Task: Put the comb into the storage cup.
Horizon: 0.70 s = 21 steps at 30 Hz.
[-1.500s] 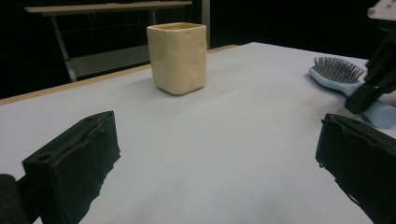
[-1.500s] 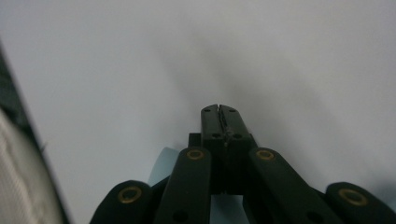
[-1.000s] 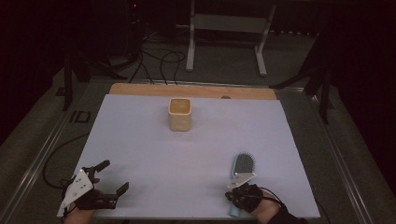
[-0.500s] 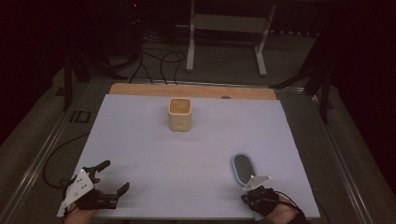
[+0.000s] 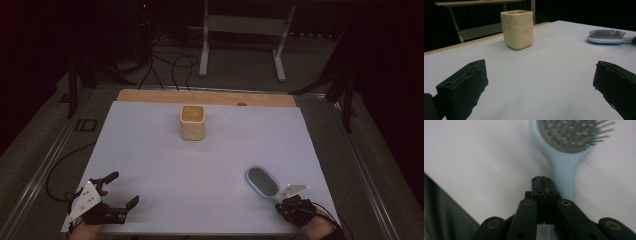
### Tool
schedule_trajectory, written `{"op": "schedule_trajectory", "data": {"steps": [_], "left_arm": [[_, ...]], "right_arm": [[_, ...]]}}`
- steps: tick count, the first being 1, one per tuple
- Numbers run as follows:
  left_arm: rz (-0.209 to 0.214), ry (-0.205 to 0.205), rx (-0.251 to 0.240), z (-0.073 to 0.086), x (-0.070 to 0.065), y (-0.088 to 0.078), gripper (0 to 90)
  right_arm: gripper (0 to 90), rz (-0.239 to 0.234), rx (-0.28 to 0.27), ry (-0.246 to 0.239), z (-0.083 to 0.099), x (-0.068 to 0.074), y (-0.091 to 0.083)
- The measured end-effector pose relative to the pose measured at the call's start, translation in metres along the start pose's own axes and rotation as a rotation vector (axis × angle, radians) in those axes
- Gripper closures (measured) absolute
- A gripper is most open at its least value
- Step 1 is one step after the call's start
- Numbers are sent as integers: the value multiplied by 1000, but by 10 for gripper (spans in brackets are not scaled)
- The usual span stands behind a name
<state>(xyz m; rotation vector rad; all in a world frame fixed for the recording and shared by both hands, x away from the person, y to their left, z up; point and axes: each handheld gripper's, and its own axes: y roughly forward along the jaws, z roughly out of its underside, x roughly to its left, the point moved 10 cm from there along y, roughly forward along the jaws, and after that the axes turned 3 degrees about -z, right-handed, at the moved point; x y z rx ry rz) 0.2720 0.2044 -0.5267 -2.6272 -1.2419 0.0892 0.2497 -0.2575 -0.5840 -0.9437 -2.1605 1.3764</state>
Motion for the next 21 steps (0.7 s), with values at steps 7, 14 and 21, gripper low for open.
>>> {"op": "schedule_trajectory", "data": {"steps": [7,14,21], "left_arm": [[-2,1,-1,0,0,0,0],[-3,3,1,0,0,0,0],[-5,2,-1,0,1,-1,0]], "right_arm": [[900,20,4,18,3,-15,-1],[900,9,16,-9,4,-12,-2],[900,-21,12,-49,2,-10,-11]]}}
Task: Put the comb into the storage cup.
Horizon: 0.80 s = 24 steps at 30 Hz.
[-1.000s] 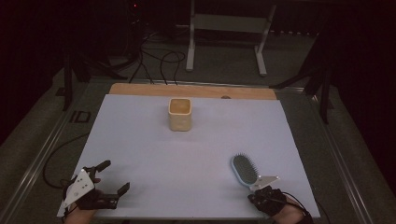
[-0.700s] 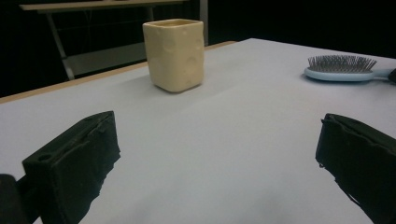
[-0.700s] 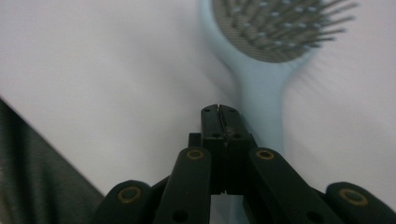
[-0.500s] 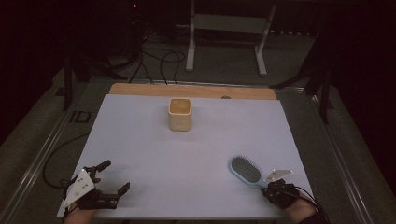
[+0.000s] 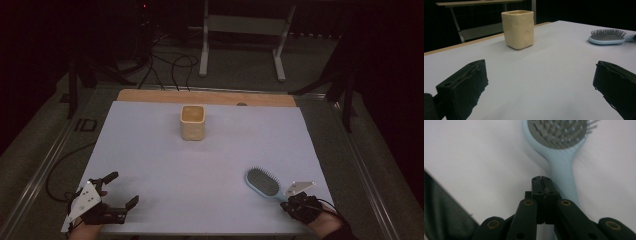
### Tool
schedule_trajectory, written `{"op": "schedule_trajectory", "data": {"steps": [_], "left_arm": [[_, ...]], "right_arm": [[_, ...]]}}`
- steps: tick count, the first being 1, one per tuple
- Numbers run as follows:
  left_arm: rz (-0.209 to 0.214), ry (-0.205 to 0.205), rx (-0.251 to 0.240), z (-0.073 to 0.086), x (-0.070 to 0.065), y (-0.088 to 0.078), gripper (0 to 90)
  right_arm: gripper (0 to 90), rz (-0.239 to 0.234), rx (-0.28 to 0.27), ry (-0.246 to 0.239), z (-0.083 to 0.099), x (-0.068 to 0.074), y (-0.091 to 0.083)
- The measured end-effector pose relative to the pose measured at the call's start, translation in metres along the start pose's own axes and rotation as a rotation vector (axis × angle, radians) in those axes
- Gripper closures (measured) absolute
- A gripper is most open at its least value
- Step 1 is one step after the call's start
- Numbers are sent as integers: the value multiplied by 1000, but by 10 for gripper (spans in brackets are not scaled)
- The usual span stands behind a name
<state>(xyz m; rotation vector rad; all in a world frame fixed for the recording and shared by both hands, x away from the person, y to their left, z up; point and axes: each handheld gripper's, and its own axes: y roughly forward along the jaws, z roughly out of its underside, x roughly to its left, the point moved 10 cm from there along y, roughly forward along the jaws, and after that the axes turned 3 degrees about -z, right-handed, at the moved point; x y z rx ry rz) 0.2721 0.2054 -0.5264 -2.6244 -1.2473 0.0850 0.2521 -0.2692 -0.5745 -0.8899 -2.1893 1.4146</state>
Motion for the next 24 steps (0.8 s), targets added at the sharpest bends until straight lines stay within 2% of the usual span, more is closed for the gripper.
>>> {"op": "schedule_trajectory", "data": {"steps": [2,5,10,19,21,23,24], "left_arm": [[2,-2,1,0,0,0,0],[2,1,1,0,-1,0,0],[1,-2,2,0,0,0,0],[2,-5,2,1,0,1,0],[3,-4,3,1,0,1,0],[3,-3,2,0,0,1,0],[2,-3,1,0,0,0,0]], "right_arm": [[900,-1,-15,-23,-4,-1,-7],[900,31,-15,-63,-10,-8,-18],[900,49,-14,-93,-22,-18,-31],[845,25,54,-140,-23,-29,-25],[814,27,65,-139,-24,-32,-26],[725,21,74,-143,-25,-33,-26],[712,20,82,-140,-25,-33,-26]]}}
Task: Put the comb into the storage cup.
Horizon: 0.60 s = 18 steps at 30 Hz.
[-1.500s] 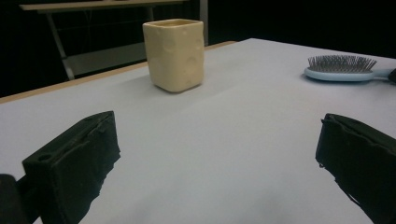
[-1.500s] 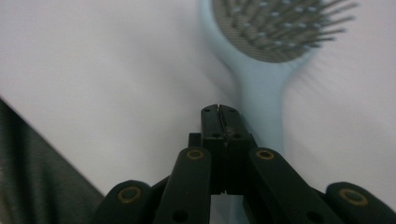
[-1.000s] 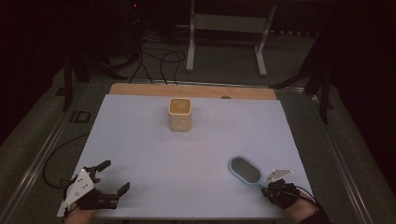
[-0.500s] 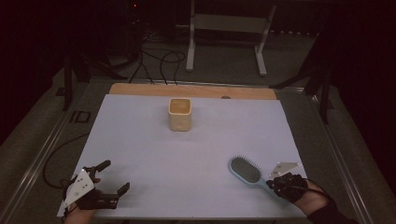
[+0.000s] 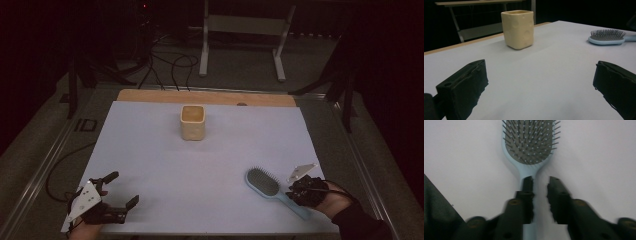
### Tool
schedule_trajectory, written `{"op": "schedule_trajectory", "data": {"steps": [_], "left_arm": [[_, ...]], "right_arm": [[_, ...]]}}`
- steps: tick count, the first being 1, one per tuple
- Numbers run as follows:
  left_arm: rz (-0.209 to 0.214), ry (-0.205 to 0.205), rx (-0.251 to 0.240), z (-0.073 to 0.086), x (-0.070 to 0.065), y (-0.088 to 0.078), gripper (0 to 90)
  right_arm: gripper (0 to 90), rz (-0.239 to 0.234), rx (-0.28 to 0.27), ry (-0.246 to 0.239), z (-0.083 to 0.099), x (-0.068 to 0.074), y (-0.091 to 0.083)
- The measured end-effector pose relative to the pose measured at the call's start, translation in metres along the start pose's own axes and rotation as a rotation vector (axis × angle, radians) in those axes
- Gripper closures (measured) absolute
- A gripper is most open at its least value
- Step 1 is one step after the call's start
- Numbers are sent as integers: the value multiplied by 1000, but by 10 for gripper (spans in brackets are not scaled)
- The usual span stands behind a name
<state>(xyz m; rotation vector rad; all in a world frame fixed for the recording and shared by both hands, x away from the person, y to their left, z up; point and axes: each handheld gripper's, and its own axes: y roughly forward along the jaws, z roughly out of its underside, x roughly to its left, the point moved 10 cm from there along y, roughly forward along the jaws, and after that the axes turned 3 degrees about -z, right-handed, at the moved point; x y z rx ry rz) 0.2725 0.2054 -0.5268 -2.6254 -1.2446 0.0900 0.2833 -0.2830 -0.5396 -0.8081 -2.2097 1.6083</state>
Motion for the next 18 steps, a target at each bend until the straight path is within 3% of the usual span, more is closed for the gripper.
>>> {"op": "schedule_trajectory", "data": {"steps": [11,16,18], "left_arm": [[-1,-5,0,0,1,0,0],[-1,-6,2,0,1,0,0],[0,-6,2,0,0,0,0]], "right_arm": [[360,-33,47,48,-2,-4,2],[145,-55,90,55,-2,-2,5],[120,-70,103,61,-2,0,8]]}}
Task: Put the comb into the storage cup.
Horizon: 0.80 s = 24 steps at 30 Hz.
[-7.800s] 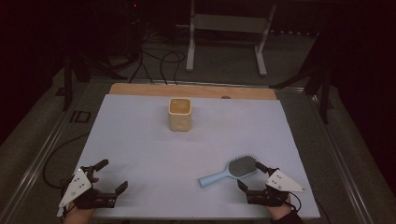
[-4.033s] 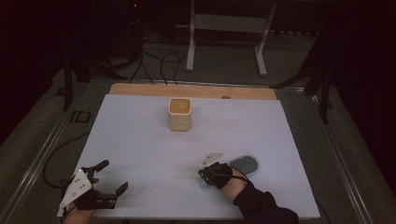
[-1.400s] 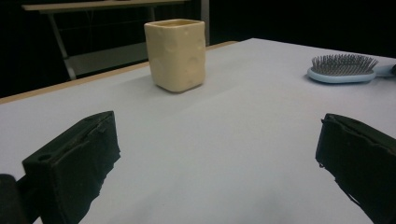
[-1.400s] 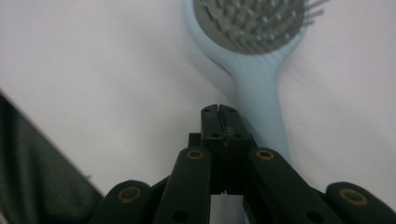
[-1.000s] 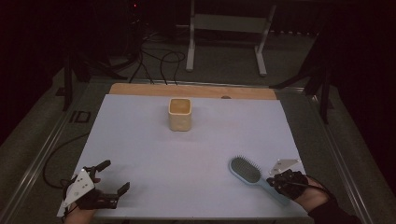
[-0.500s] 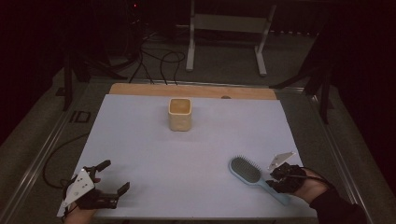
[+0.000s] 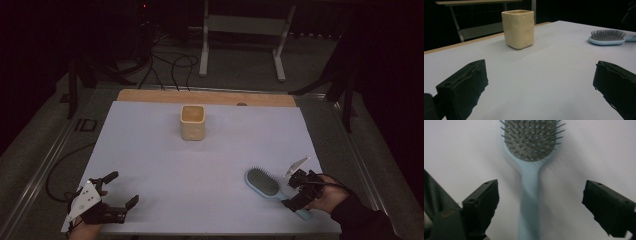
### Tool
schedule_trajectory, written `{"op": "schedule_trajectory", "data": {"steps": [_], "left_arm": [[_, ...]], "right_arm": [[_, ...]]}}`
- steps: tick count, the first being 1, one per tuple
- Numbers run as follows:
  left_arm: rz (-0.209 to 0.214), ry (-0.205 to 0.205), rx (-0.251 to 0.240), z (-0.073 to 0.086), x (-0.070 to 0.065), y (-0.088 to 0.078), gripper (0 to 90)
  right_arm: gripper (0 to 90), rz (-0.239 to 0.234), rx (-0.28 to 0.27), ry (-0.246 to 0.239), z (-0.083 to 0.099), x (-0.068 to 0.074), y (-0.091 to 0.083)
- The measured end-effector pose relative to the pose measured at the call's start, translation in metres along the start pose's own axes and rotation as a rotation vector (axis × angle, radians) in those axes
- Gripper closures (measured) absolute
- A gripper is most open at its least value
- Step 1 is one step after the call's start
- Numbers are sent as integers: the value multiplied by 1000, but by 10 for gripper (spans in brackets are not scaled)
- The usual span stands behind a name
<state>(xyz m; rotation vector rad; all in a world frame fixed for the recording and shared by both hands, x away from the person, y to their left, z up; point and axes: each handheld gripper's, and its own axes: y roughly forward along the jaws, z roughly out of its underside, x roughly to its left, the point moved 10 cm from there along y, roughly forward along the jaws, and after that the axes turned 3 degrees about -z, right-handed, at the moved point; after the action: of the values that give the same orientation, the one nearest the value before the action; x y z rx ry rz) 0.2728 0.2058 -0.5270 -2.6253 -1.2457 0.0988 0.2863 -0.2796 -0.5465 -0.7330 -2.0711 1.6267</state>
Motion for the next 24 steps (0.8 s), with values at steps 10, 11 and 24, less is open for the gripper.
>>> {"op": "schedule_trajectory", "data": {"steps": [10,11,24], "left_arm": [[1,0,4,1,0,0,0],[1,0,4,1,0,0,0],[3,-1,4,1,0,0,0]], "right_arm": [[89,-48,20,16,-5,1,8],[90,-43,25,17,-6,2,9],[204,-91,102,9,-5,9,25]]}}
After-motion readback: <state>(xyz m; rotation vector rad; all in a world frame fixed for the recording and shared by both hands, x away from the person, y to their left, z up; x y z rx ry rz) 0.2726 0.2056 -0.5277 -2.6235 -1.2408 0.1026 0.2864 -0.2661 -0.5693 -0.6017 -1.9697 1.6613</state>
